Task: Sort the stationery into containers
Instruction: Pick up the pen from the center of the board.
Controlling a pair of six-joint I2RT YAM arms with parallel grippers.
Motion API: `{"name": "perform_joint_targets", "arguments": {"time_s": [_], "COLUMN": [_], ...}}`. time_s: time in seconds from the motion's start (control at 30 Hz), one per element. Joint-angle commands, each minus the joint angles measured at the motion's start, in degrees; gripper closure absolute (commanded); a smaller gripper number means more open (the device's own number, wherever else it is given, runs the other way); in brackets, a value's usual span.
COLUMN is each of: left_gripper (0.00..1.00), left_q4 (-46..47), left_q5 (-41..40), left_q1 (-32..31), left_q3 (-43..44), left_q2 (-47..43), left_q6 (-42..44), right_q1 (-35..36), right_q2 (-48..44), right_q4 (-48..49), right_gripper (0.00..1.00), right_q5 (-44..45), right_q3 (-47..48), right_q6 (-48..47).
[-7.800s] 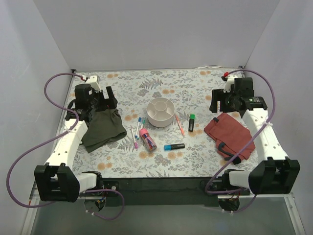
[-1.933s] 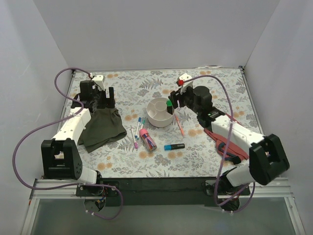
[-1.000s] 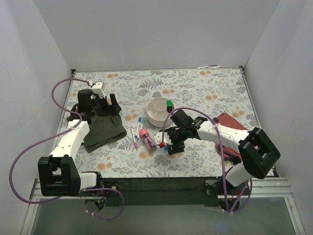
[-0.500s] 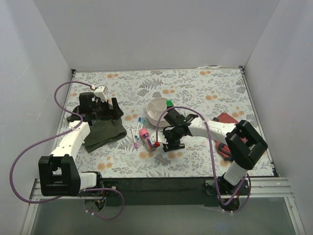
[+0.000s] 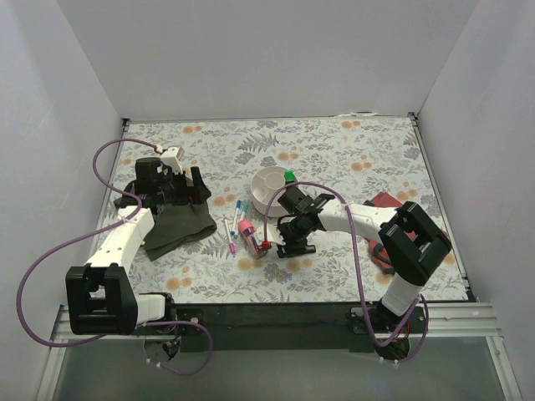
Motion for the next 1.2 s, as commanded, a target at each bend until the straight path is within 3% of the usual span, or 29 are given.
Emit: {"name": "perform_joint_targets", "arguments": {"time_s": [0.0, 0.37, 0.53, 0.67, 0.73, 0.77, 0.83, 1.03, 1.17], "left_gripper": [0.14, 0.14, 0.14, 0.14, 0.14, 0.14, 0.14, 0.14, 0.14], "left_q4": [0.33, 0.34, 0.33, 0.25, 0.25, 0.33, 0.25, -0.02, -0.28], "left_q5": [0.35, 0.35, 0.27, 0.53, 0.44, 0.44, 0.53, 0.62, 1.05], "left_q1": [0.0, 0.0, 0.0, 0.0, 0.0, 0.0, 0.0, 0.0, 0.0], "left_q3": [0.16, 0.42, 0.6, 0.77, 0.86, 1.03, 1.38, 2.62, 3.41], "left_q2": [-0.47, -0.47, -0.47, -0.64, -0.64, -0.64, -0.47, 0.06, 1.03], "left_q6": [-0.07, -0.07, -0.07, -0.07, -0.07, -0.07, 0.02, 0.64, 0.99], "right_q1": [0.22, 0.48, 0.84, 0.92, 0.84, 0.84, 0.84, -1.09, -9.68], "right_q2": [-0.11, 1.65, 2.79, 1.74, 0.6, -0.89, -2.56, -9.68, -13.37], "right_q4": [-1.22, -1.31, -0.78, -0.69, -0.69, -0.69, -1.65, -5.7, -3.25], "right_gripper": [0.42, 0.5, 0.49, 0.72, 0.77, 0.88, 0.99, 0.99, 0.99], "right_q5": [-0.58, 0.82, 3.2, 3.46, 3.55, 3.55, 4.25, 0.93, -7.94], "right_q3": [1.93, 1.66, 0.96, 1.4, 2.27, 3.32, 4.56, 12.46, 18.26], "right_q6": [0.42, 4.19, 5.87, 7.19, 9.03, 9.73, 11.76, 19.02, 30.63]}}
